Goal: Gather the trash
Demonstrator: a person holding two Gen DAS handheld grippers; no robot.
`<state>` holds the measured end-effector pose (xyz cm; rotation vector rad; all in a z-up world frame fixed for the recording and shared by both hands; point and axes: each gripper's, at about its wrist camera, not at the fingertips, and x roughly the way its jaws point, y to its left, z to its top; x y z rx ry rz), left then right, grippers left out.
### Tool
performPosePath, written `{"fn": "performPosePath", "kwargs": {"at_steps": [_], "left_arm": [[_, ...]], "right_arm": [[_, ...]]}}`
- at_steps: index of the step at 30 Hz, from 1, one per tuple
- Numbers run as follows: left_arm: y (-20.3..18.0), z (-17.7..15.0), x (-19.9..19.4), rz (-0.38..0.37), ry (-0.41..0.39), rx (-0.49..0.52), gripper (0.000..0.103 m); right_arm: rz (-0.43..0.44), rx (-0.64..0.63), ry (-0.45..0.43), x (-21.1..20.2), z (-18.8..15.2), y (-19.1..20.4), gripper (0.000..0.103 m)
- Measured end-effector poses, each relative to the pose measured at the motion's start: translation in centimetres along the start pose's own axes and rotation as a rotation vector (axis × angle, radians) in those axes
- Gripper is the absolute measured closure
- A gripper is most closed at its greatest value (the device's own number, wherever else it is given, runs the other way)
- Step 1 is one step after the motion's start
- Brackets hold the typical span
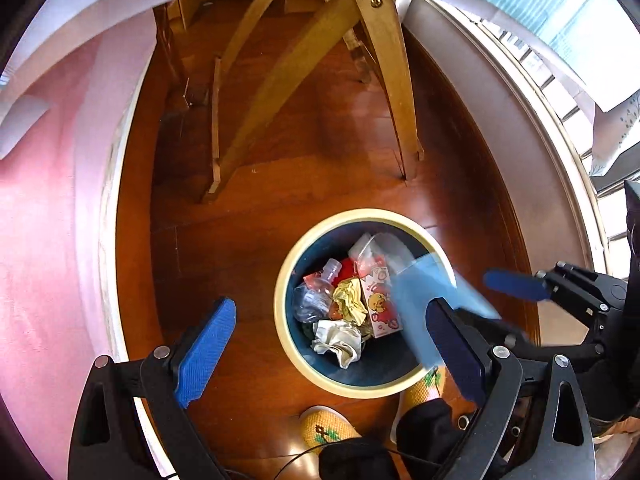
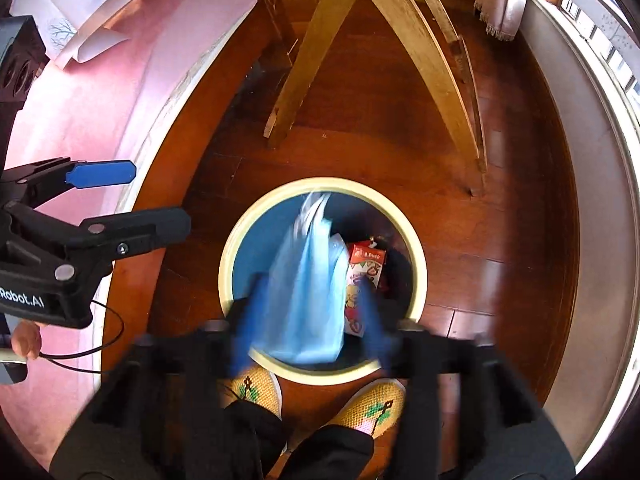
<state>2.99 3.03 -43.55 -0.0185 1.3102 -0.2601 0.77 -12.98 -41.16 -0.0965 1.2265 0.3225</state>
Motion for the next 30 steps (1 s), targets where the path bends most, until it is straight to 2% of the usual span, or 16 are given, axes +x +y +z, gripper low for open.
{"fn": "performPosePath", "kwargs": {"at_steps": [7, 13, 23, 30], "left_arm": [[-0.2, 0.2, -1.5, 0.015, -0.026, -0.004, 0.006], [-0.6, 1.0, -4.4, 0.014, -0.038, -0.023, 0.006], [-2.2, 3.0, -12.6, -0.015, -0.028, -0.059, 0.006], [-3.3, 5.2, -19.7, -0.013, -0.081, -0.106, 0.006]], "right_arm": [[-0.025, 0.023, -0.008, -0.6, 0.1, 0.2, 0.046], [-0.049, 0.063, -0.007, -3.0, 0.5, 0.0, 0.045], [-0.086, 0.114, -0.046, -11.3, 2.8, 0.5, 0.044], [-0.099, 0.141, -0.100, -18.4, 4.8, 1.2, 0.044]]}}
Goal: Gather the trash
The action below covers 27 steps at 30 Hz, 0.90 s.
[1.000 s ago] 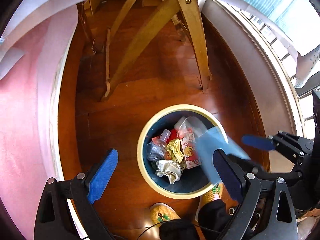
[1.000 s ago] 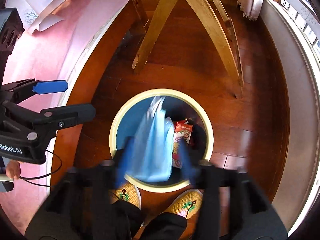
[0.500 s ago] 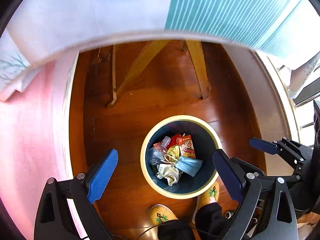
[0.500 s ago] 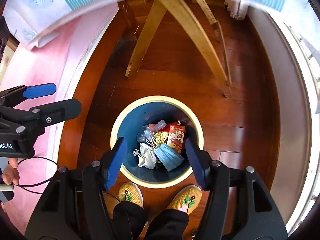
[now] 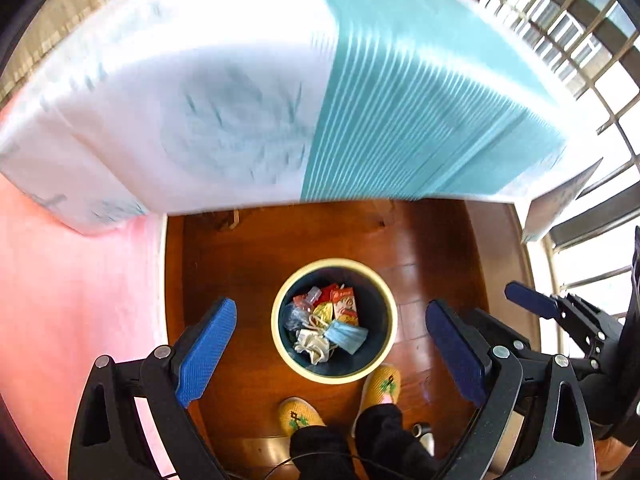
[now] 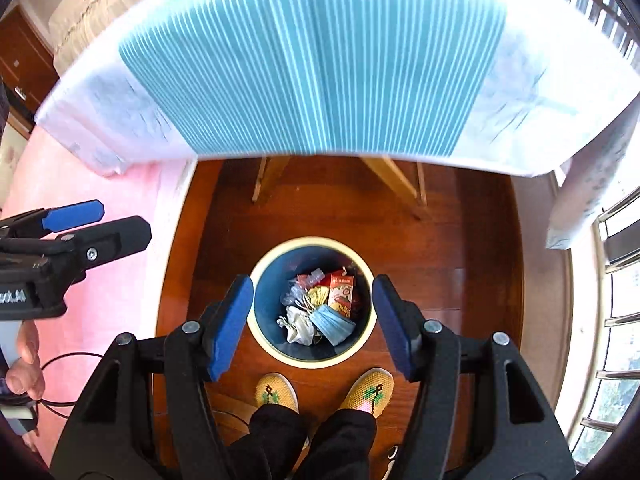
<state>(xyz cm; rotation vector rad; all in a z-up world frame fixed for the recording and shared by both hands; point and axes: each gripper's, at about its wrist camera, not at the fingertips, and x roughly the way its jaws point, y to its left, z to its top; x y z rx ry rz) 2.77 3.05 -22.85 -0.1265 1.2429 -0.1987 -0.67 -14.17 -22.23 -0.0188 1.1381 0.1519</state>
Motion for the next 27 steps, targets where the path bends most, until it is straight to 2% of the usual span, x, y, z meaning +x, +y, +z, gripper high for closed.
{"fn": "performPosePath", "kwargs": {"at_steps": [8, 15, 20, 27], "left_arm": [[-2.1, 2.8, -7.8, 0.022, -0.081, -0.013, 0.006], [-3.2, 4.0, -14.4, 0.047, -0.132, -0.034, 0.006], [-4.9, 4.5, -18.7, 0.057, -0.164, -0.007, 0.006], [-6.8, 5.3, -22.6, 0.085, -0.207, 0.017, 0.006]], "right_arm": [[0.003, 0.006, -0.056, -7.0, 2.6, 0.9, 0.044], [-0.008, 0.041, -0.083, -13.3, 5.2, 1.4, 0.044], [-0.018, 0.038, -0.122, -18.1, 6.6, 2.0, 0.044], [-0.005, 0.072, -0.175, -23.3, 8.2, 1.9, 0.043]]}}
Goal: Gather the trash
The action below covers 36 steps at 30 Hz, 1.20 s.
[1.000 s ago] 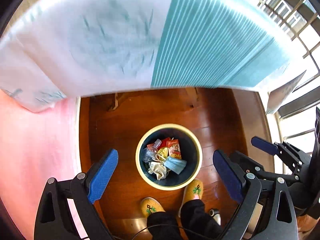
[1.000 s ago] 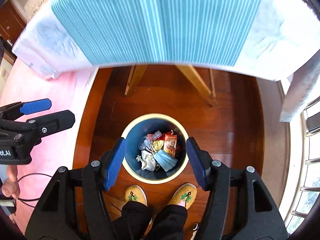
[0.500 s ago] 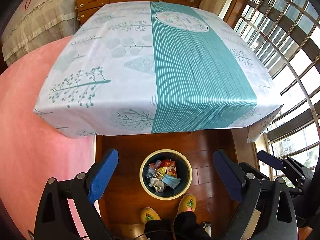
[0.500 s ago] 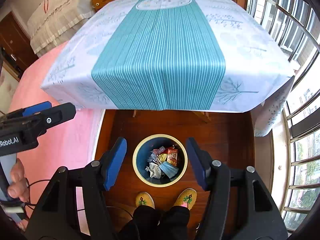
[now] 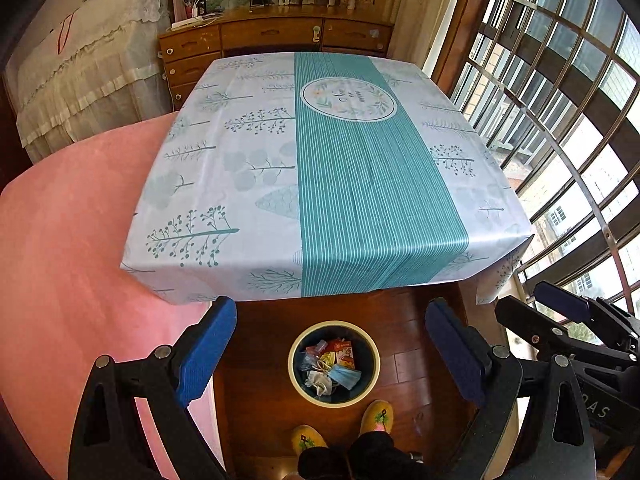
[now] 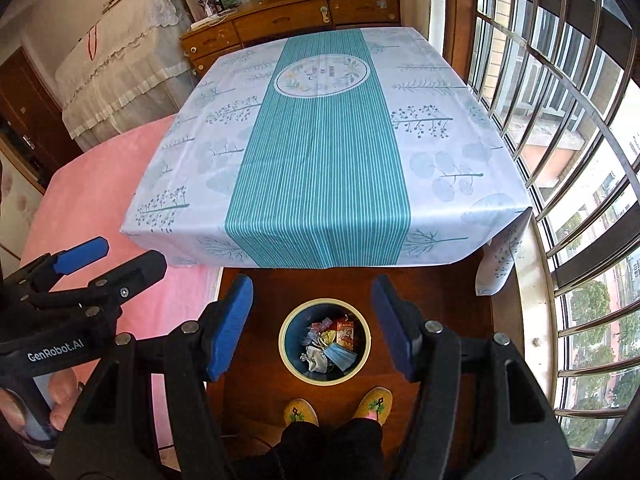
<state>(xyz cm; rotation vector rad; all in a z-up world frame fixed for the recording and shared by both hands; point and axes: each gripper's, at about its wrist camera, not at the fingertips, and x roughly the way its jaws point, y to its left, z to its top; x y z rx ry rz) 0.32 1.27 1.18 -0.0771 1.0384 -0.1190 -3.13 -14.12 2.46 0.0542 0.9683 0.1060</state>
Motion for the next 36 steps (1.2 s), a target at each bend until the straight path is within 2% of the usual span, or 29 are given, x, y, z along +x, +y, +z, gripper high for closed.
{"fn": "performPosePath", "kwargs": {"at_steps": [11, 36], "left_arm": [[-0.6, 1.3, -2.3, 0.047, -0.009, -0.029, 0.006], [-0.9, 2.0, -2.2, 0.061, -0.006, -0.037, 0.006]], "right_arm": [[-0.003, -0.008, -0.075, -4.2, 2.3, 0.6, 0.039], [-0.023, -0.026, -0.064, -3.6, 2.7, 0.2, 0.038]]}}
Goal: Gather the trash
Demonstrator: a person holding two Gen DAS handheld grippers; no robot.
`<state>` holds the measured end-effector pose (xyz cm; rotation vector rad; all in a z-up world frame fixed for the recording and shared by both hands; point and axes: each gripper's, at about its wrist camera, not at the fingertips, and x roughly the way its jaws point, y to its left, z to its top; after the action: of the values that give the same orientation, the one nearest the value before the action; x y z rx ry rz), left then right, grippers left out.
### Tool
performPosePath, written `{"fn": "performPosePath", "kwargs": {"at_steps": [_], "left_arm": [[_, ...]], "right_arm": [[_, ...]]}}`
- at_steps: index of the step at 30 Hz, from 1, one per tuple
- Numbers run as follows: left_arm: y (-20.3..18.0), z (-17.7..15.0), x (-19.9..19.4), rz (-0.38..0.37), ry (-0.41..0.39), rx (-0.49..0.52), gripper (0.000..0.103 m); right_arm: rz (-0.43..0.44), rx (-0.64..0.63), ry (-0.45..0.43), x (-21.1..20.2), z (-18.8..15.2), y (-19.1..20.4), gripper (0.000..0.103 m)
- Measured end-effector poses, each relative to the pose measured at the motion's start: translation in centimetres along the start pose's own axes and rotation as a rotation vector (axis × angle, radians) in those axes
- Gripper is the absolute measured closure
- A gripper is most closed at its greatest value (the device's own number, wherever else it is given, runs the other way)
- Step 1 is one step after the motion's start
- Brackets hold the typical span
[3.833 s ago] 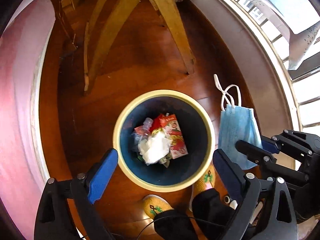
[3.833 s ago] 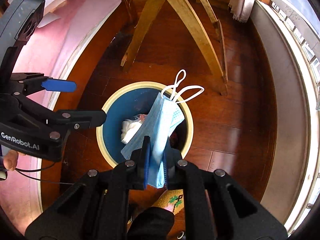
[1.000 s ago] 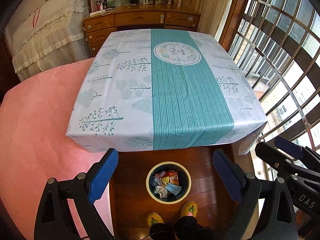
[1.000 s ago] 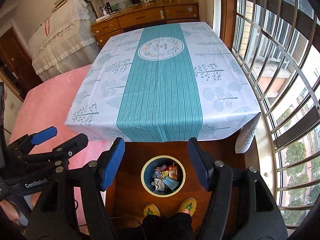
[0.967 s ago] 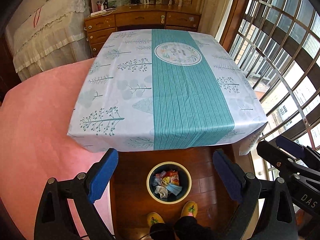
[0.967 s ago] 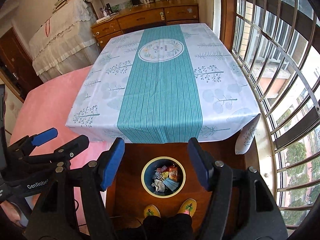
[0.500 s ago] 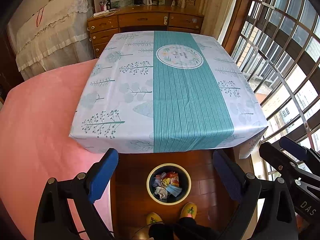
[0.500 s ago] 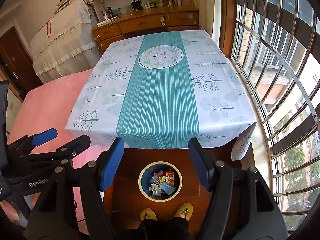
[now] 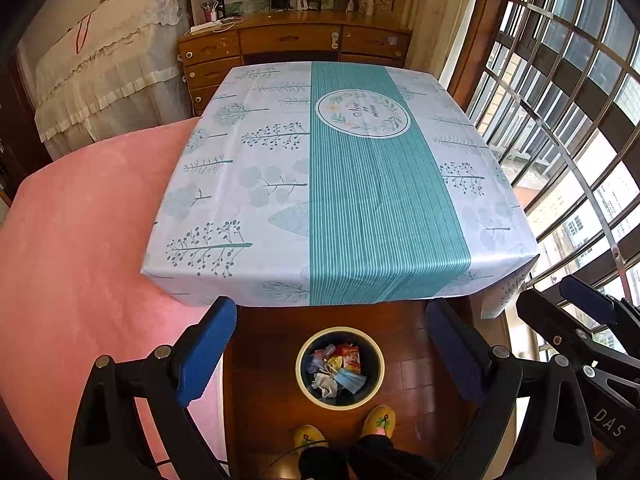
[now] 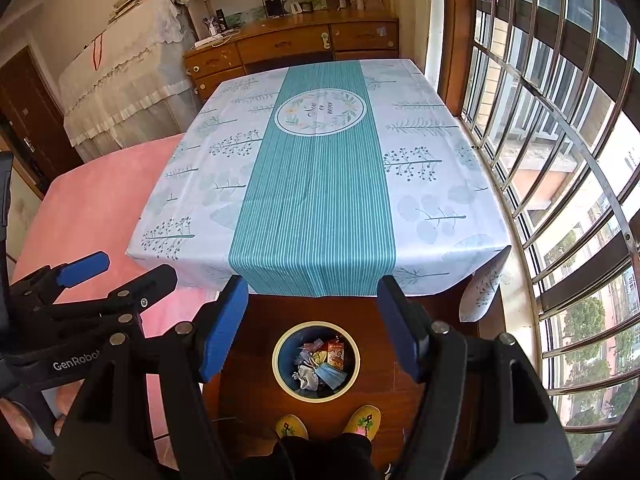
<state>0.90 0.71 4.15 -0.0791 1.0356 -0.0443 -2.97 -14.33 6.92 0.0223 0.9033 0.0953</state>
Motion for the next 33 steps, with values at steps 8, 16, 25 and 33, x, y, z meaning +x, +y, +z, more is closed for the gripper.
{"fn": "performPosePath", "kwargs": {"at_steps": [8, 16, 25, 33], "left_arm": [[0.4, -0.2, 0.2, 0.004, 0.007, -0.003, 0.006], [0.8, -0.4, 0.4, 0.005, 0.011, -0.001, 0.006], [1.0, -0.5, 0.6, 0.011, 0.020, -0.001, 0.006], [0.9, -0.9, 0.8, 0.023, 0.032, -0.002, 0.006]], "right_arm": [[0.001, -0.004, 0.008, 0.4, 0.1, 0.1, 0.038], [-0.006, -0.007, 0.012, 0.6, 0.1, 0.0, 0.038], [-0.006, -0.006, 0.012, 0.6, 0.1, 0.0, 0.038], [0.004, -0.017, 0.023, 1.2, -0.1, 0.1, 0.038]]}}
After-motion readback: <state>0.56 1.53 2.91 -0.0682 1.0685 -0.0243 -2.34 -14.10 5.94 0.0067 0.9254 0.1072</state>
